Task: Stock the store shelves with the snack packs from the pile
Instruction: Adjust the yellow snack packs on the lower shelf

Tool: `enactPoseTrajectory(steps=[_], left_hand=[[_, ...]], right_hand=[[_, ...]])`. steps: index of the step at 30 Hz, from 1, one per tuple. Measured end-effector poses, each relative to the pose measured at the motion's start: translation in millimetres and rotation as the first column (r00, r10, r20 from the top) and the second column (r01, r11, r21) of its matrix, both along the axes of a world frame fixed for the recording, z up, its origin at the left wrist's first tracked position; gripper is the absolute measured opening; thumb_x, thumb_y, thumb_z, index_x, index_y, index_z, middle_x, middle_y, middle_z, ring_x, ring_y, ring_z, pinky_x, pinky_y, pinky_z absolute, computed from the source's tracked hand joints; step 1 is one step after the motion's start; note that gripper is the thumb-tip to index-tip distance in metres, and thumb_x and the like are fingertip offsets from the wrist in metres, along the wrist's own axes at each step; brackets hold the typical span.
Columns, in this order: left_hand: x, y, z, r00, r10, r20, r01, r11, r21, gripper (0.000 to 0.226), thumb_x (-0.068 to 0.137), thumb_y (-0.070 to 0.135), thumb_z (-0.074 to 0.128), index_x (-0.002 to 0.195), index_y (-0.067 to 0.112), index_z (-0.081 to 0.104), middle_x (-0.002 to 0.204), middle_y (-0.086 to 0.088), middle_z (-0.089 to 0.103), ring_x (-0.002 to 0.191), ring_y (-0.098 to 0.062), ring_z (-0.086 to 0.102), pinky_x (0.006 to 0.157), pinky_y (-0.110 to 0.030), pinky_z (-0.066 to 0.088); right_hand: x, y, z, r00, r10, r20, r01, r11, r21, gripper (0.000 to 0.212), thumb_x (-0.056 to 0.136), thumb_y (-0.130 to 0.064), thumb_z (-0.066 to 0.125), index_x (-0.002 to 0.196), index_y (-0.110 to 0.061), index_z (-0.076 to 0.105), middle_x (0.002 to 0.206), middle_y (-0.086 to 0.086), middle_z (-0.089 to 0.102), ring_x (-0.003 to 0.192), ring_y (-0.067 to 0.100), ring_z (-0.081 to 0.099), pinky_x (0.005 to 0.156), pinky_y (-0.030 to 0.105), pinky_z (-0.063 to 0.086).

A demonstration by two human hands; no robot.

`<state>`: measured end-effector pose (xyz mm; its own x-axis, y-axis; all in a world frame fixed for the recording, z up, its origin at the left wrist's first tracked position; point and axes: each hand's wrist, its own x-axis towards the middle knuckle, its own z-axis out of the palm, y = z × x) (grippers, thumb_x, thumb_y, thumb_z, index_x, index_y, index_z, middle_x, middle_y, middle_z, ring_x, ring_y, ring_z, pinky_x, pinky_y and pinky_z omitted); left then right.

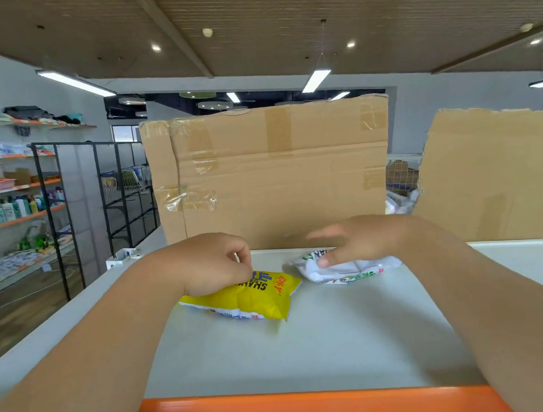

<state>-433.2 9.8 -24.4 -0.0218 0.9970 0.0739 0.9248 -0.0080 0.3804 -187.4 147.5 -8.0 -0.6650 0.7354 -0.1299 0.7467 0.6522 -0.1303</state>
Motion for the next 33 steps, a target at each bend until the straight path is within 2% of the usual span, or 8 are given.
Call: enactPoseTrajectory(steps=[9,14,16,19,22,27,30,33], left_hand=[[43,-5,-9,0.961,0.051,-0.272,-0.106,0.976,-0.191,0.056,0.098,0.072,0.026,0.144,0.044,0.04,0.142,-0.004,0.05,0.127,-0.027,0.048,0.103,-0.038,0.038],[46,-35,-6,0.937,0.062,-0.345,-0.158,0.953,-0.258,0.119,0.052,0.098,0.046,0.154,0.051,0.01,0.157,0.006,0.034,0.142,-0.023,0.036,0.114,-0.042,0.034],[51,-49,-4,0.955,0.017,-0.295,-0.096,0.962,-0.255,0.102,0.059,0.086,0.065,0.147,0.059,0.021,0.145,0.018,0.044,0.136,-0.018,0.044,0.111,-0.039,0.038],[63,-58,-5,0.99,-0.026,-0.136,0.007,0.991,-0.136,0.044,0.067,0.058,0.078,0.105,0.053,0.058,0.096,0.024,0.067,0.097,-0.013,0.064,0.093,-0.042,0.052],[95,-59,-6,0.995,-0.022,-0.094,0.021,1.0,-0.013,0.041,0.06,0.055,0.076,0.097,0.043,0.064,0.085,0.017,0.069,0.082,-0.009,0.065,0.083,-0.045,0.055],[192,-50,6,0.993,-0.108,-0.037,0.113,0.973,0.202,0.032,0.069,0.049,0.083,0.091,0.04,0.063,0.082,0.016,0.067,0.073,-0.006,0.064,0.073,-0.036,0.053],[260,-41,14,0.981,-0.149,-0.121,0.179,0.938,0.298,0.039,0.067,0.063,0.08,0.094,0.044,0.06,0.083,0.02,0.066,0.075,-0.003,0.06,0.074,-0.032,0.051],[328,-35,16,0.963,-0.163,-0.214,0.233,0.901,0.365,0.042,0.067,0.068,0.076,0.094,0.043,0.057,0.078,0.022,0.062,0.072,0.0,0.056,0.068,-0.026,0.048]], right_hand=[[-6,-14,-13,0.996,-0.017,0.089,0.03,0.989,-0.145,0.07,0.101,-0.061,0.041,0.159,-0.04,0.01,0.163,-0.013,0.023,0.149,0.016,0.025,0.118,0.032,0.019],[13,-21,-27,0.998,0.054,0.033,-0.053,0.998,-0.044,0.103,0.077,-0.073,0.063,0.159,-0.031,0.016,0.158,-0.007,0.035,0.144,0.021,0.036,0.118,0.041,0.029],[31,-29,-28,0.997,0.076,0.001,-0.076,0.997,0.026,0.084,0.085,-0.062,0.066,0.154,-0.031,0.03,0.151,-0.007,0.046,0.137,0.021,0.045,0.114,0.041,0.035],[69,-46,-25,0.991,0.114,-0.071,-0.107,0.99,0.096,0.064,0.087,-0.048,0.071,0.142,-0.029,0.046,0.135,-0.008,0.057,0.123,0.019,0.054,0.104,0.038,0.044],[118,-61,-19,0.985,0.116,-0.127,-0.096,0.983,0.157,0.063,0.085,-0.041,0.076,0.141,-0.032,0.048,0.127,-0.014,0.057,0.111,0.01,0.053,0.089,0.028,0.043],[229,-80,8,0.955,0.027,-0.295,0.049,0.968,0.245,0.073,0.08,-0.039,0.081,0.145,-0.035,0.047,0.136,-0.017,0.057,0.122,0.007,0.054,0.099,0.021,0.041],[308,-102,29,0.946,-0.041,-0.322,0.147,0.938,0.313,0.068,0.082,-0.034,0.081,0.143,-0.031,0.05,0.123,-0.017,0.058,0.113,0.008,0.057,0.084,0.01,0.038],[387,-126,34,0.92,-0.146,-0.364,0.278,0.896,0.345,0.07,0.081,-0.037,0.082,0.143,-0.036,0.05,0.127,-0.017,0.061,0.112,0.008,0.058,0.085,0.019,0.041]])
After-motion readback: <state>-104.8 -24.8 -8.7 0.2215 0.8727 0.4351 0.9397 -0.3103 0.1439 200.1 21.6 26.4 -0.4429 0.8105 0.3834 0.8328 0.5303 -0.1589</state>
